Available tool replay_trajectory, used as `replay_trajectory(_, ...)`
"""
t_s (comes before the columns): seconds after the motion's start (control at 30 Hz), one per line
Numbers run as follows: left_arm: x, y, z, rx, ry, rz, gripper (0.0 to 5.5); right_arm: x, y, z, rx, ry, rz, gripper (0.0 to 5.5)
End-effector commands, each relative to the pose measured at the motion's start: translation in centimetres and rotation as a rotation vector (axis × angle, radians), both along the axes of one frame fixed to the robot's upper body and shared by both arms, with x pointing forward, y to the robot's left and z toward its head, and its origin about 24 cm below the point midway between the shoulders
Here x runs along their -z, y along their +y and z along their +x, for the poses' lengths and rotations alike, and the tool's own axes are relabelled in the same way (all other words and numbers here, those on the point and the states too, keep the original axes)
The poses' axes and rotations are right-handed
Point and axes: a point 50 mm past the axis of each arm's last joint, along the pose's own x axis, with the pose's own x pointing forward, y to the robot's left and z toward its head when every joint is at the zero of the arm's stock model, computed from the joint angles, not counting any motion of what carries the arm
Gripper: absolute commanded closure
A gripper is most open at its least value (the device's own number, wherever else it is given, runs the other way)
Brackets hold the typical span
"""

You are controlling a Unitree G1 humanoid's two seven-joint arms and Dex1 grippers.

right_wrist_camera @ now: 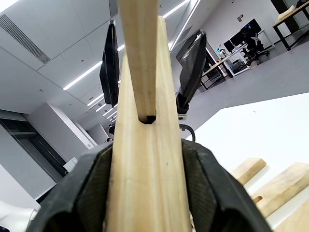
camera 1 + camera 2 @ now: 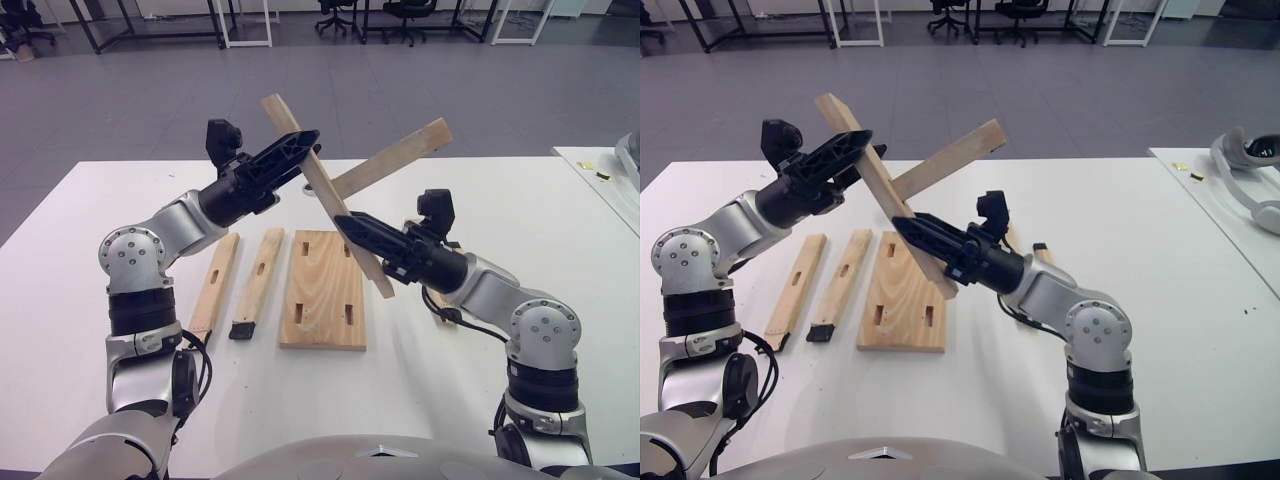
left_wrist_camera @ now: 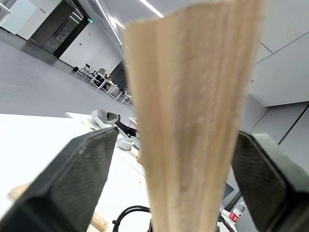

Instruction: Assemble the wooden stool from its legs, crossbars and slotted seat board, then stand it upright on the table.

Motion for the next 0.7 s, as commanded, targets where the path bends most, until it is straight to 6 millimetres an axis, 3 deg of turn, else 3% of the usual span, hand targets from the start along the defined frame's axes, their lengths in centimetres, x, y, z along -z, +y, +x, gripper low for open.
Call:
replay_trajectory(0.03, -0.1, 0.3, -0.5, 0.029, 0.001, 0.005, 2.32, -0.2, -0.2, -0.1, -0.006, -0.009, 0.011, 3.42)
replay_trajectory(0.27, 0.4, 1.0, -1.7, 0.088, 0.014, 0.067, 3.38, 0.3, -0.3, 0.0, -0.009, 0.010, -0.024, 3.42)
replay_trajectory(0.53, 0.6, 1.7, -2.1, 0.117, 0.031, 0.126, 3.40, 2.0, -1.8, -0.9, -0.080, 0.078, -0.091, 3.42)
replay_trajectory(0.7, 0.6, 2.5, -1.7, 0.047, 0.028, 0.120, 3.42, 2.7, -1.9, 0.2, 0.010, 0.106, -0.129, 3.42)
